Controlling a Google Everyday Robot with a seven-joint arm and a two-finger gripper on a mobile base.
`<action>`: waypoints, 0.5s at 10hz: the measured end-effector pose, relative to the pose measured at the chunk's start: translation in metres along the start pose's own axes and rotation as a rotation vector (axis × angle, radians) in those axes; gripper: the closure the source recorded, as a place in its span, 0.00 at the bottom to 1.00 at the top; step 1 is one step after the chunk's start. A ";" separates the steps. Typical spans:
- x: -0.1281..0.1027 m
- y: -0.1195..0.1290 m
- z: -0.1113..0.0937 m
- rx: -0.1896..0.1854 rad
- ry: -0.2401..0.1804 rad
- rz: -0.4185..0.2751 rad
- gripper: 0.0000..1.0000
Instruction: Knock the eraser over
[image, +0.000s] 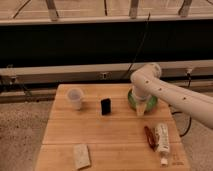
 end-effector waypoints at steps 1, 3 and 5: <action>0.001 -0.002 0.002 -0.003 0.002 -0.001 0.56; 0.000 -0.005 0.005 -0.007 0.001 -0.003 0.72; -0.004 -0.009 0.007 -0.011 -0.002 -0.008 0.95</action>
